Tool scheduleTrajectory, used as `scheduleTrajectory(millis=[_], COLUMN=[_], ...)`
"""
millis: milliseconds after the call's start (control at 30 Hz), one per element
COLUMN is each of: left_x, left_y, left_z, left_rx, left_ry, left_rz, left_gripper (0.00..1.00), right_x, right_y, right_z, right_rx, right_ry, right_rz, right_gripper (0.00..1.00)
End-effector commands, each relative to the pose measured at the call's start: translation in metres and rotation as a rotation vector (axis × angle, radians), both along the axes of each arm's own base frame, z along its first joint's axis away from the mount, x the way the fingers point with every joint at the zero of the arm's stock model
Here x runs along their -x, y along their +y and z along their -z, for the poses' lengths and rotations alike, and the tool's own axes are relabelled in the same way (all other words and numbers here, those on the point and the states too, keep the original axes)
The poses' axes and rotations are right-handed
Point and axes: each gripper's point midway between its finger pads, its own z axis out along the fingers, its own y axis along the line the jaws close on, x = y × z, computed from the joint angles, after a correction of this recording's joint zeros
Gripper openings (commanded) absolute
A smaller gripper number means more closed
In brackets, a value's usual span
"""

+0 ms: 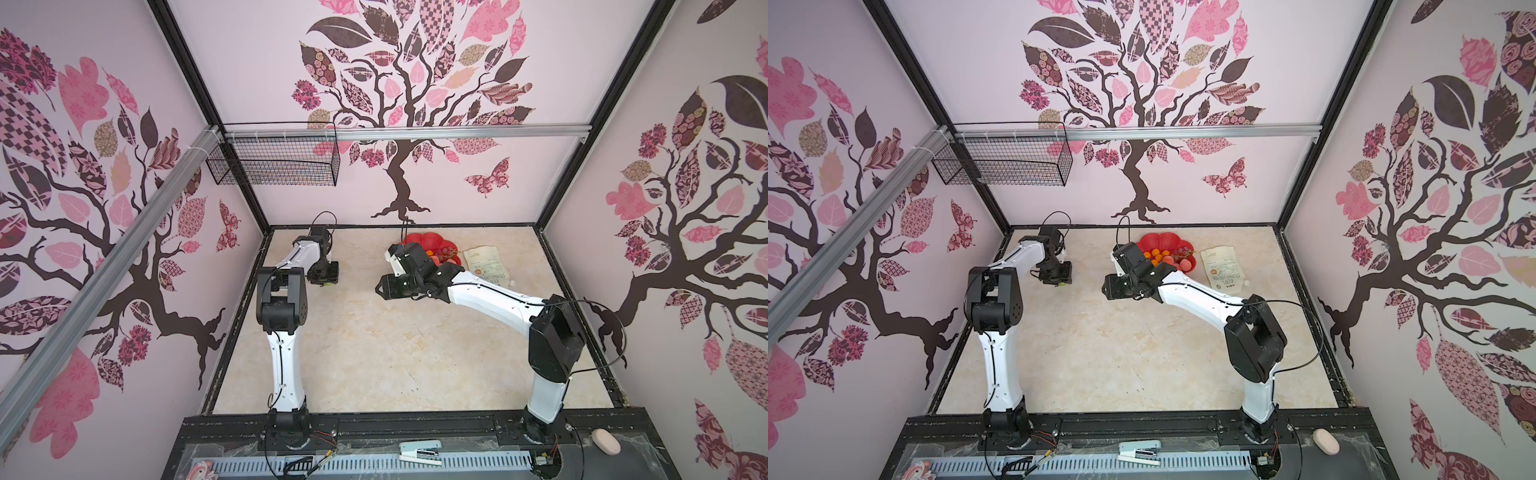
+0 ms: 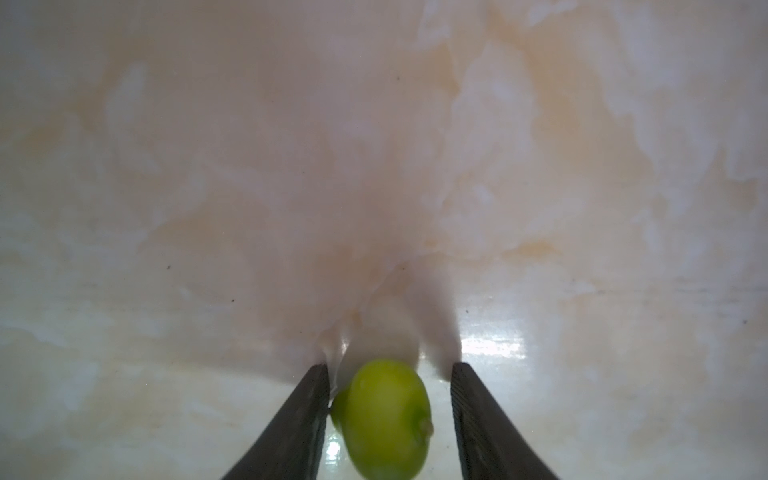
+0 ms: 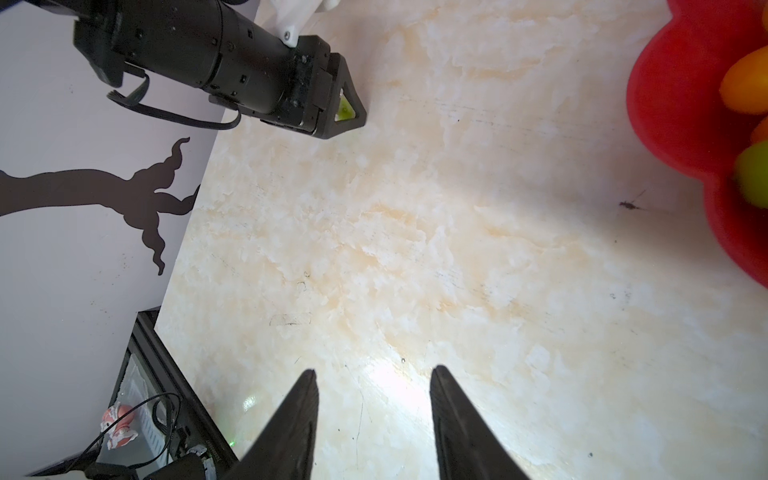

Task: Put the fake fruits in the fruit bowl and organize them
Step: 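Lift the small pear and carry it over the red bowl with the left gripper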

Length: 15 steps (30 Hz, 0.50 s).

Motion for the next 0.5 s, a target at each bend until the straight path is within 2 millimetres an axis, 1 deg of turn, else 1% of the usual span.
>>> scheduleTrajectory(millis=[0, 267, 467], left_x=[0.0081, 0.0064, 0.0059], left_y=[-0.0021, -0.0043, -0.0063], left_z=[-0.0011, 0.0029, -0.0001], left_rx=[-0.002, 0.01, 0.023], left_ry=[0.016, 0.028, 0.016], left_rz=[0.009, 0.01, 0.013], left_gripper=[0.47, 0.41, 0.36], right_x=[0.0055, 0.0056, 0.0044], right_y=[-0.0034, -0.0065, -0.0061], right_z=[-0.0244, -0.024, -0.0254], right_rx=[-0.039, -0.031, -0.033], right_ry=[-0.025, -0.028, -0.035], right_rz=[0.001, 0.007, 0.01], right_gripper=[0.47, 0.47, 0.48])
